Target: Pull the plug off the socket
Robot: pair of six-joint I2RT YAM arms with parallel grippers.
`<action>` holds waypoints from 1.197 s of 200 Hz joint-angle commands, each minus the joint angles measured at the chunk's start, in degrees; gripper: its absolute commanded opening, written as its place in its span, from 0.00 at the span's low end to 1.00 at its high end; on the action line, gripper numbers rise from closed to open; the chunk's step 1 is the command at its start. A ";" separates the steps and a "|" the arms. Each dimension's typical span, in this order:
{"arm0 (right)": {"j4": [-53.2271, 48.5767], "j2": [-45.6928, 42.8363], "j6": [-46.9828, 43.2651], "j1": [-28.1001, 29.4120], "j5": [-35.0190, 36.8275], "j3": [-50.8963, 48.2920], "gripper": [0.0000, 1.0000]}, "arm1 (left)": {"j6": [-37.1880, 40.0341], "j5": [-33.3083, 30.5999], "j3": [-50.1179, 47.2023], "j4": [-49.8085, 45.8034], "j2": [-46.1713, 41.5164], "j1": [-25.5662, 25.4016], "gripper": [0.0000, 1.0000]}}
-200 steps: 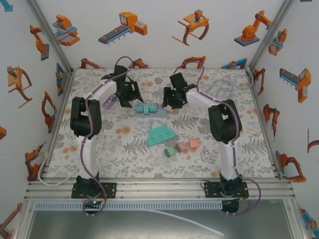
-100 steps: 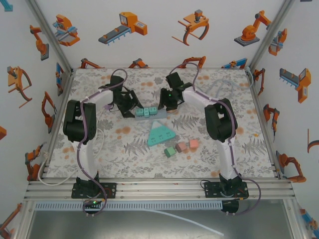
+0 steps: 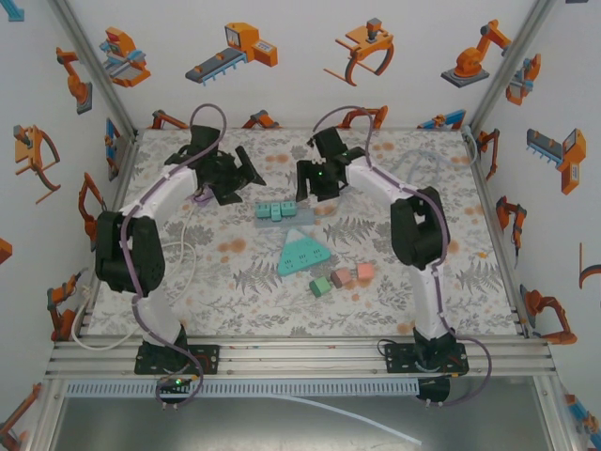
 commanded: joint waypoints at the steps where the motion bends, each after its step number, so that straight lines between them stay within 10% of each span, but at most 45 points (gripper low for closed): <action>1: 9.26 -11.53 -11.44 0.28 -0.10 -6.52 0.64 | 8.34 -3.25 -2.34 -0.21 -4.30 -0.32 0.80; 48: 30.25 -20.64 -45.17 0.76 -16.07 -24.08 0.65 | 16.08 -4.35 -3.10 -0.91 -3.51 -2.95 0.81; 87: 29.00 -17.62 -69.14 0.67 -29.27 -25.15 0.67 | 17.68 -3.05 -1.03 -3.05 0.81 -3.35 0.76; 239: 18.45 -4.20 -72.22 1.59 -33.12 -14.30 0.66 | 21.95 -4.83 2.21 -4.77 5.34 -5.04 0.67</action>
